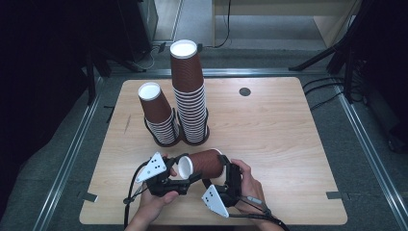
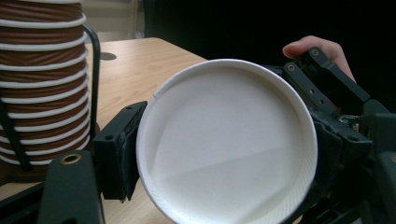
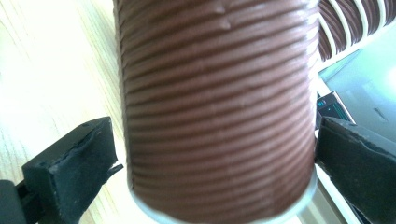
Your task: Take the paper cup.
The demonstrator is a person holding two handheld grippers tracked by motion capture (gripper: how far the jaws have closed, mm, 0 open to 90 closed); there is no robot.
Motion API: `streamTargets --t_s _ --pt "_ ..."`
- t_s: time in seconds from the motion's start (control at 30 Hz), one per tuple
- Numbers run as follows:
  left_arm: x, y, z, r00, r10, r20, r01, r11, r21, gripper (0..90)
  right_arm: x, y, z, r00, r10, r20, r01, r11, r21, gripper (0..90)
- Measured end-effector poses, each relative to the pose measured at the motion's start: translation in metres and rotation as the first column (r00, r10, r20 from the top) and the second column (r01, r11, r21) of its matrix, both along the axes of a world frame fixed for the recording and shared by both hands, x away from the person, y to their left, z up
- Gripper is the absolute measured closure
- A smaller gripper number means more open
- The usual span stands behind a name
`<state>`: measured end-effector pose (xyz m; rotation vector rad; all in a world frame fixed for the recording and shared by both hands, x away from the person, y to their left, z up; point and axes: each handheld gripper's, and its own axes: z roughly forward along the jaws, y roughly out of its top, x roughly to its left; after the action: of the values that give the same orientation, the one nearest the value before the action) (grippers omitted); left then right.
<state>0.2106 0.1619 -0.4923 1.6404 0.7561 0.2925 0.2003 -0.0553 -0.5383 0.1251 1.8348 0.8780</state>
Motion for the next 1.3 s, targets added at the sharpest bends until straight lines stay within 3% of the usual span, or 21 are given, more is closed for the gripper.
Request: streamTargets --t_s 0.43,0.7,0.83,0.93,1.0,1.03,1.17,1.2,1.23,1.27,1.3 --pt "0.003 0.016 0.003 0.9981 0.059 0.013 -0.059 0.9979 -0.028 22.8 0.005 -0.008 0.001 0.9993 -0.027 -0.026 0.028 0.998 0.053 0.0" --pt "0.005 0.025 0.004 0.9946 0.1 0.028 -0.099 0.9944 -0.039 22.9 0.01 -0.014 0.003 0.9928 -0.058 -0.105 0.072 0.988 0.136 0.0" --pt "0.005 0.028 0.004 0.9931 0.112 0.033 -0.11 0.9929 -0.043 22.8 0.014 -0.018 0.007 0.9838 -0.077 -0.162 0.11 0.972 0.209 0.0" --pt "0.005 0.028 0.005 0.9922 0.118 0.041 -0.116 0.9921 -0.049 22.9 0.018 -0.022 0.01 0.9734 -0.102 -0.205 0.155 0.953 0.261 0.0" --pt "0.005 0.028 0.005 0.9921 0.118 0.043 -0.116 0.9921 -0.049 22.9 0.019 -0.024 0.011 0.9704 -0.106 -0.217 0.165 0.948 0.271 0.0" --pt "0.004 0.028 0.005 0.9917 0.119 0.049 -0.117 0.9919 -0.05 22.9 0.02 -0.026 0.011 0.9636 -0.101 -0.248 0.174 0.939 0.295 0.0" --pt "0.004 0.027 0.005 0.9913 0.12 0.054 -0.118 0.992 -0.046 22.9 0.019 -0.025 0.014 0.9471 -0.087 -0.309 0.191 0.926 0.326 1.7" --pt "0.004 0.027 0.005 0.9913 0.12 0.054 -0.117 0.992 -0.048 22.9 0.019 -0.025 0.014 0.9471 -0.087 -0.309 0.191 0.926 0.326 1.7" --pt "0.004 0.027 0.005 0.991 0.12 0.059 -0.117 0.9919 -0.047 22.9 0.019 -0.025 0.015 0.9352 -0.076 -0.346 0.202 0.917 0.344 1.8" --pt "0.004 0.027 0.005 0.991 0.12 0.059 -0.117 0.9919 -0.047 22.9 0.019 -0.025 0.015 0.9352 -0.076 -0.346 0.202 0.917 0.344 1.8" --pt "0.004 0.028 0.005 0.9901 0.127 0.061 -0.124 0.991 -0.051 22.9 0.02 -0.025 0.017 0.9203 -0.069 -0.385 0.223 0.901 0.372 1.9"
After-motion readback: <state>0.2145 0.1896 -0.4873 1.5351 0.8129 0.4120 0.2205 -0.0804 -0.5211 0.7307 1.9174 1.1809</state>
